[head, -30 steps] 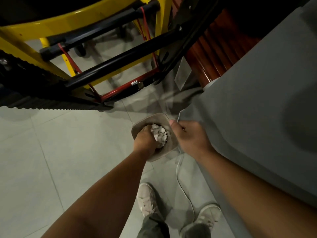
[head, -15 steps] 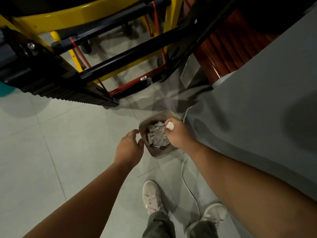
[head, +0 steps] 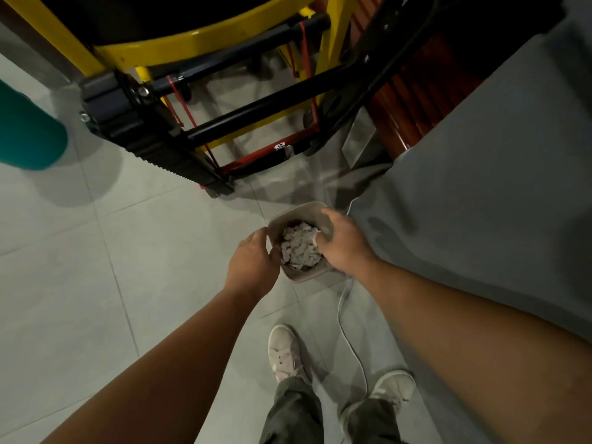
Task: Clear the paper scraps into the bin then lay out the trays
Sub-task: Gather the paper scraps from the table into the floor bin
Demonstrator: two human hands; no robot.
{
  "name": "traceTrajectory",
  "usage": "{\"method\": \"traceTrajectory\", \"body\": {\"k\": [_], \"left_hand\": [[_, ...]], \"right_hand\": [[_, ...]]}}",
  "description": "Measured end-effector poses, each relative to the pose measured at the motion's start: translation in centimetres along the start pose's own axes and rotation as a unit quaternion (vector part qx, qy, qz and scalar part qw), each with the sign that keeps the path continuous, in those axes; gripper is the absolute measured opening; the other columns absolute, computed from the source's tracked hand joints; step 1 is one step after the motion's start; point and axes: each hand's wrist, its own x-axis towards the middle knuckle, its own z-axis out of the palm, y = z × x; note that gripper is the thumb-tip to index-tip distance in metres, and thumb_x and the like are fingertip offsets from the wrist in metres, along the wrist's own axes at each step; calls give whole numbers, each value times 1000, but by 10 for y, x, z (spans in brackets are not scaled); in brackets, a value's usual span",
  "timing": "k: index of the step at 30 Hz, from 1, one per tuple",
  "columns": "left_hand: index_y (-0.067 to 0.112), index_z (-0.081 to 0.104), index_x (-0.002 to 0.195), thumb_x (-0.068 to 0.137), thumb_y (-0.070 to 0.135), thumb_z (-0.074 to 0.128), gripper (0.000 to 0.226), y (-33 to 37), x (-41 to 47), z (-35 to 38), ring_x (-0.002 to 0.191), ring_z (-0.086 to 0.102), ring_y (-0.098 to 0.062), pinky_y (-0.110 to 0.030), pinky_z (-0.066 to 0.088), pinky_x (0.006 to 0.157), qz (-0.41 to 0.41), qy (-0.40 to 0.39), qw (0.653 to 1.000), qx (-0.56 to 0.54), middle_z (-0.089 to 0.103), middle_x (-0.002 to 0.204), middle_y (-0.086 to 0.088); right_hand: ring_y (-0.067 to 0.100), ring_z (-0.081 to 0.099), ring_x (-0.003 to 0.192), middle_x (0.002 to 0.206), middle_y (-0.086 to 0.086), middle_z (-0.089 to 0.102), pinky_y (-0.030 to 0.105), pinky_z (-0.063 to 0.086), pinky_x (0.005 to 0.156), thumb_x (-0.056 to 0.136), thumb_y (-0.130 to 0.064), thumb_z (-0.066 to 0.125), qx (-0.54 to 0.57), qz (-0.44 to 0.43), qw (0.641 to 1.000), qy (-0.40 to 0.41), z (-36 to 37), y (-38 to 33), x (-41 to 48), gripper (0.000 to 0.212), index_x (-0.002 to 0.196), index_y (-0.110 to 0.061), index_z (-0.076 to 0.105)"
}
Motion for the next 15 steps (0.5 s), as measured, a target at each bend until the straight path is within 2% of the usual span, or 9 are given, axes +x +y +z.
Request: {"method": "traceTrajectory", "body": {"k": [4, 9, 12, 15], "left_hand": [[19, 49, 136, 97, 27, 51, 40, 47, -30, -31, 123, 50, -27, -34, 42, 98, 39, 19, 999, 4, 57, 135, -5], [17, 47, 141, 97, 28, 51, 45, 124, -84, -78, 127, 49, -25, -36, 42, 101, 78, 54, 996, -4, 55, 139, -6], [20, 45, 142, 98, 28, 54, 46, 170, -123, -109, 128, 50, -24, -35, 44, 100, 133, 81, 988, 1, 53, 141, -4], [20, 46, 142, 99, 27, 53, 44, 216, -163, -138, 129, 50, -20, -35, 43, 103, 158, 109, 981, -24, 54, 141, -1]], "right_hand": [[21, 47, 129, 144, 3, 47, 33, 41, 106, 91, -32, 59, -1, -38, 999, 37, -44, -36, -39, 54, 141, -22, 43], [16, 49, 127, 141, 1, 50, 28, 42, 103, 92, -27, 59, 79, -63, 991, 88, -116, -85, -112, 50, 139, -25, 44], [6, 46, 125, 140, -3, 50, 18, 37, 98, 92, -24, 59, 119, -95, 980, 127, -168, -109, -161, 48, 138, -24, 46], [9, 47, 127, 138, -3, 52, 15, 34, 97, 92, -24, 59, 142, -115, 970, 162, -217, -119, -210, 45, 136, -23, 49]]}}
